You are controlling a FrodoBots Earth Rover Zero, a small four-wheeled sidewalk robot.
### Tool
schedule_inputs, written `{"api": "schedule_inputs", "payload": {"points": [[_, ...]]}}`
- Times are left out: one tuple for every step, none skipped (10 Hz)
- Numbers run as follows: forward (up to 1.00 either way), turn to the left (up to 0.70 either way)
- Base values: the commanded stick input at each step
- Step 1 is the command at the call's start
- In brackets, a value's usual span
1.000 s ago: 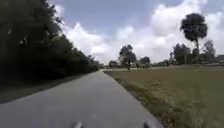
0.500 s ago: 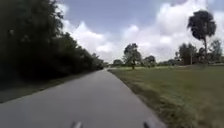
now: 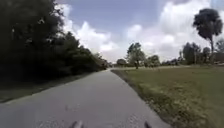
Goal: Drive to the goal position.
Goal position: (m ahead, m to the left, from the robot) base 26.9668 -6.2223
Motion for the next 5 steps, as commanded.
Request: {"api": "schedule_inputs", "payload": {"points": [[0.85, 0.0], [0.85, 0.0], [0.85, 0.0], [0.85, 0.0], [0.85, 0.0]]}}
